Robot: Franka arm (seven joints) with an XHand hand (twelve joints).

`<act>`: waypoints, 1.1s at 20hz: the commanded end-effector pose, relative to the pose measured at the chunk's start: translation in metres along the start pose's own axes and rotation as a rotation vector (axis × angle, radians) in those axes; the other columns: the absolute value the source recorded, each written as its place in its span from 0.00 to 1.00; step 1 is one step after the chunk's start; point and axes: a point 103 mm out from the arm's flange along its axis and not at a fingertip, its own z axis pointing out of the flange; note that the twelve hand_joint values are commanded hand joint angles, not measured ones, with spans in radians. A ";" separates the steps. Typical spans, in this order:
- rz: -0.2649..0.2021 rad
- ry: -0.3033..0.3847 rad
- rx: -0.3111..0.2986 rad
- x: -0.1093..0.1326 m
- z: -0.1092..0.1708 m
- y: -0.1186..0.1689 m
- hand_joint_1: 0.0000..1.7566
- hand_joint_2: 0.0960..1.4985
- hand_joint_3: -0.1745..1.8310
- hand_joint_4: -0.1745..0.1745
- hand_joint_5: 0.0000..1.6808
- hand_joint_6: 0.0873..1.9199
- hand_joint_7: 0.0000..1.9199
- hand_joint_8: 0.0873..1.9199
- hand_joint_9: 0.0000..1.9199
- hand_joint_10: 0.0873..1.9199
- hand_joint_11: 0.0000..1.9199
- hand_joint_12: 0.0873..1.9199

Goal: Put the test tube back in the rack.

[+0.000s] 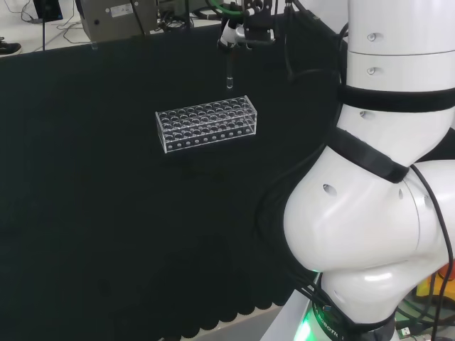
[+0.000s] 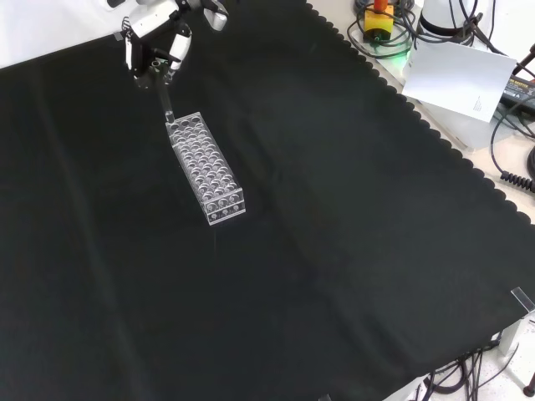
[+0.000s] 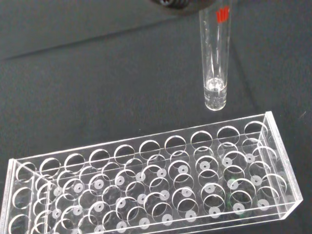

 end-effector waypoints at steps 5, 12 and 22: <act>0.015 -0.012 0.029 -0.006 0.016 0.012 0.80 0.70 0.09 0.00 0.59 0.28 0.56 0.57 0.53 0.51 0.67 0.47; 0.024 -0.004 0.045 -0.012 0.021 0.011 0.80 0.70 0.09 0.00 0.59 0.28 0.56 0.57 0.53 0.51 0.67 0.47; 0.023 0.010 0.051 -0.016 0.024 0.011 0.80 0.70 0.09 0.00 0.59 0.28 0.56 0.57 0.53 0.51 0.67 0.47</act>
